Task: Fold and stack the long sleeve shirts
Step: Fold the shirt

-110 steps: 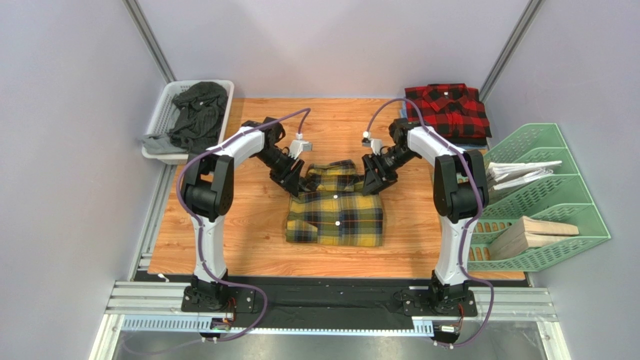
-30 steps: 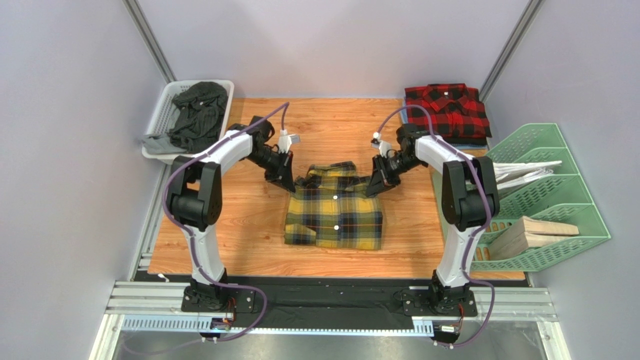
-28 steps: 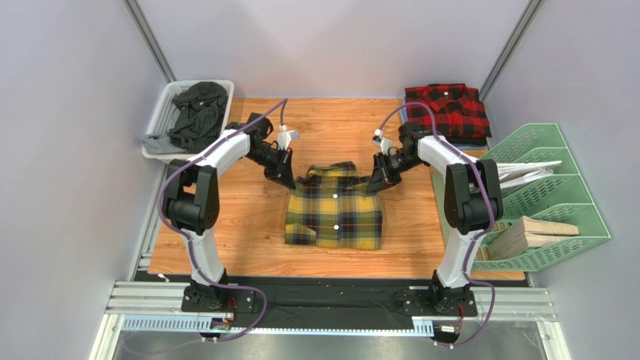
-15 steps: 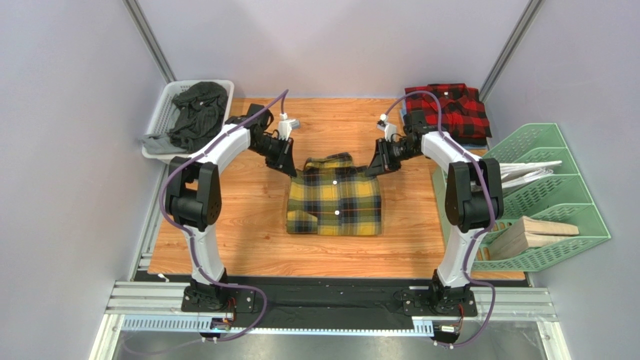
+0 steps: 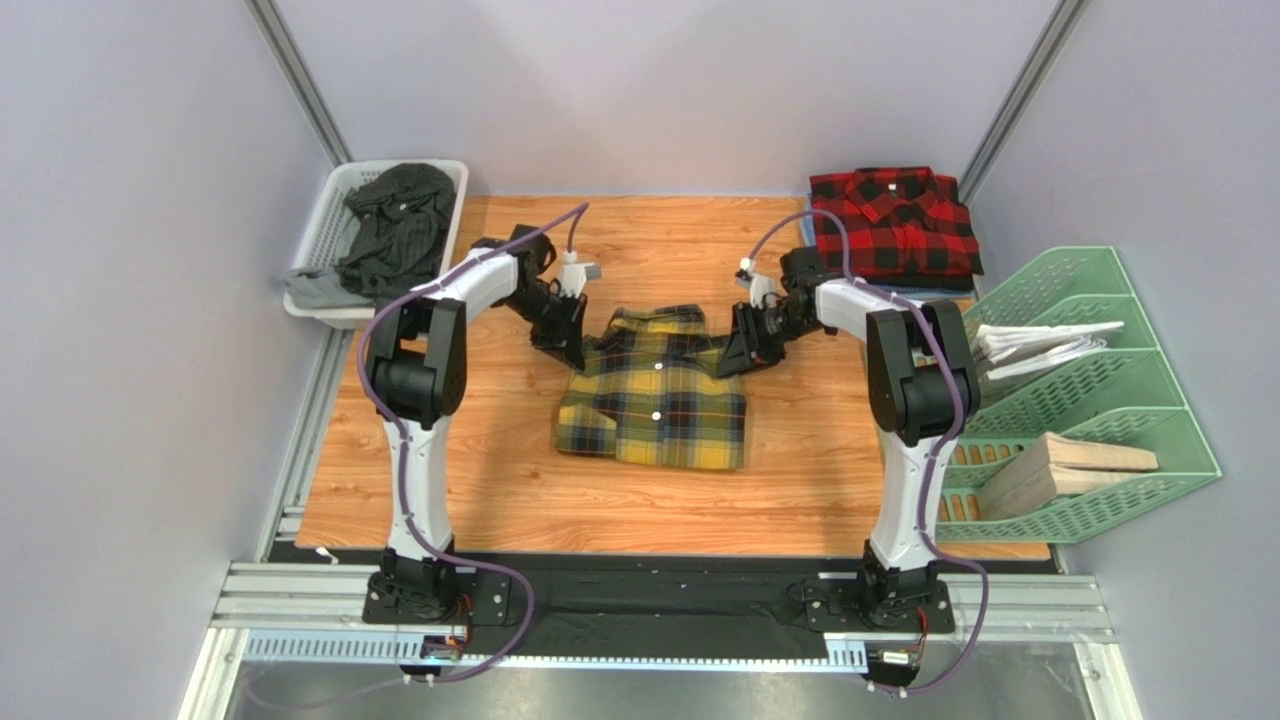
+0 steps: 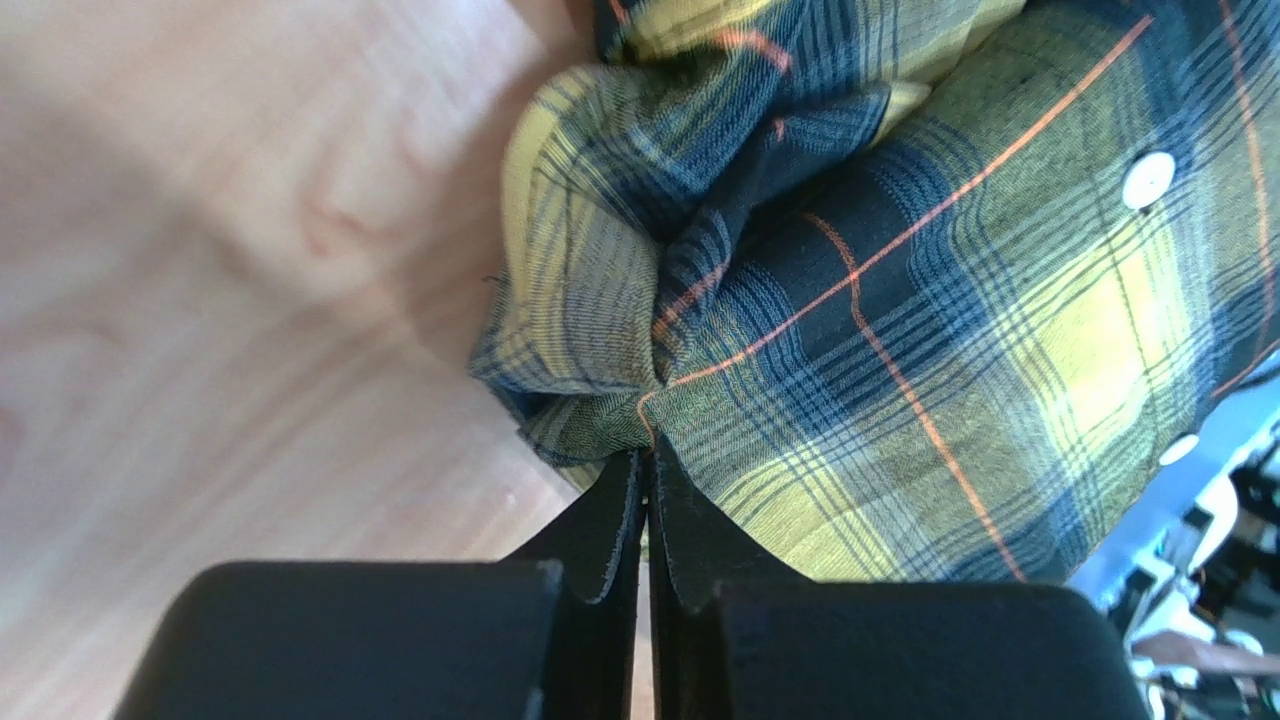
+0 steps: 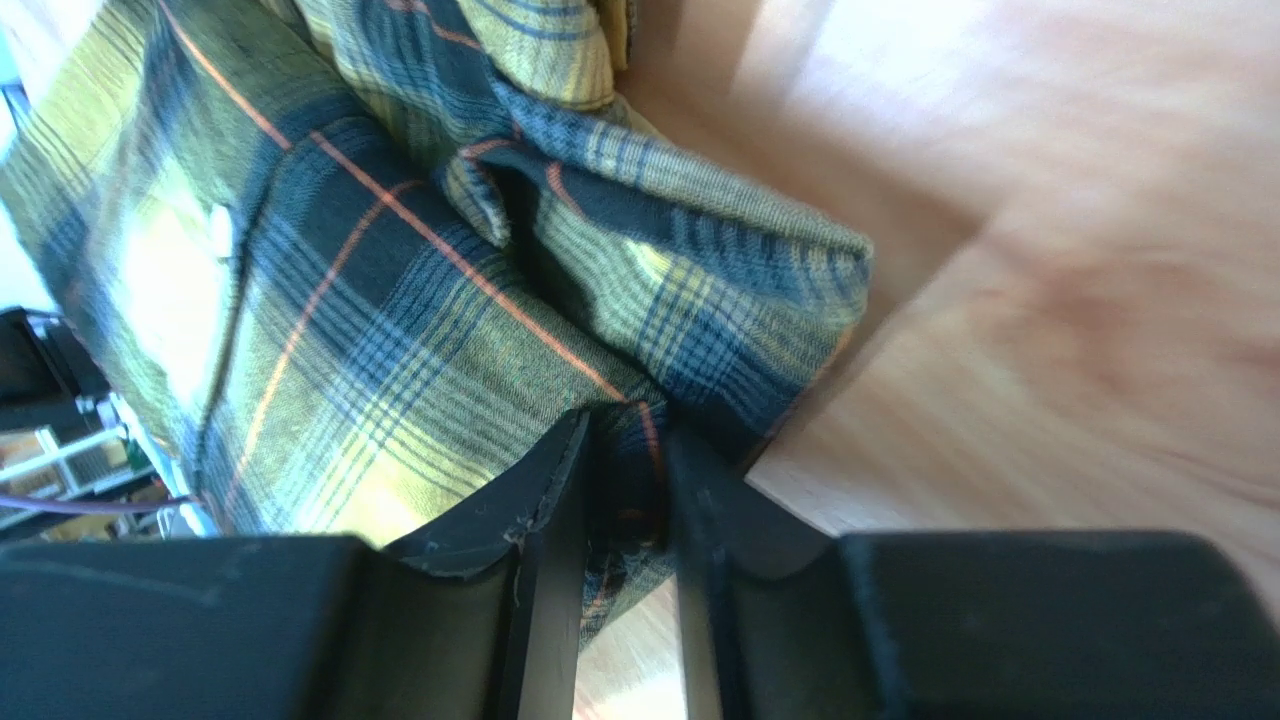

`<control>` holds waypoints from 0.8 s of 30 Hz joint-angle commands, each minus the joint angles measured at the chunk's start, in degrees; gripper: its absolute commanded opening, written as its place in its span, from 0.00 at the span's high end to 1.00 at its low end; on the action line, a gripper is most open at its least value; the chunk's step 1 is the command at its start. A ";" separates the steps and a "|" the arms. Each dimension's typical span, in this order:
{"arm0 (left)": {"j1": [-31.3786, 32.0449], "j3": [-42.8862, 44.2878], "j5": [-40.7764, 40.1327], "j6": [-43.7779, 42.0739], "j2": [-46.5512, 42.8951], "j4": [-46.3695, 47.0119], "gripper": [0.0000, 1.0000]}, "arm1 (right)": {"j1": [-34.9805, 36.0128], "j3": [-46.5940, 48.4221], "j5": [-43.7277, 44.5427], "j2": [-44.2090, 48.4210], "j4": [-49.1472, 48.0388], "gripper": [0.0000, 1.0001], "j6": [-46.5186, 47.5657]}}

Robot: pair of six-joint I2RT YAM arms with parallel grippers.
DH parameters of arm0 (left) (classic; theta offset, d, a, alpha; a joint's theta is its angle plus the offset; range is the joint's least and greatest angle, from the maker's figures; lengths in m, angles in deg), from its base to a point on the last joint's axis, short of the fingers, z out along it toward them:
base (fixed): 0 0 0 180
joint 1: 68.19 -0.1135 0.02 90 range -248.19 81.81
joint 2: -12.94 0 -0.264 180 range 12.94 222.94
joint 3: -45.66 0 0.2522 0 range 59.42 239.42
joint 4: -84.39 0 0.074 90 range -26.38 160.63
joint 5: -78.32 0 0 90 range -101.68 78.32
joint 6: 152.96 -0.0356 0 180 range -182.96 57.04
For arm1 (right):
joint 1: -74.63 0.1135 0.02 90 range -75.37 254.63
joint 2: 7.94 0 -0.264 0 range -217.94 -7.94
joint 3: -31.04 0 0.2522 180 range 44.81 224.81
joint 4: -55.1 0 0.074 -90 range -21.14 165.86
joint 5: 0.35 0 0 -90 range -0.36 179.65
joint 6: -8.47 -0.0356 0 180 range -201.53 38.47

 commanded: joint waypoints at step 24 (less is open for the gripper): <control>11.30 1.99 20.20 -49.24 -10.71 -11.32 0.34 | 4.88 17.11 -14.63 -2.48 5.09 0.69 -9.33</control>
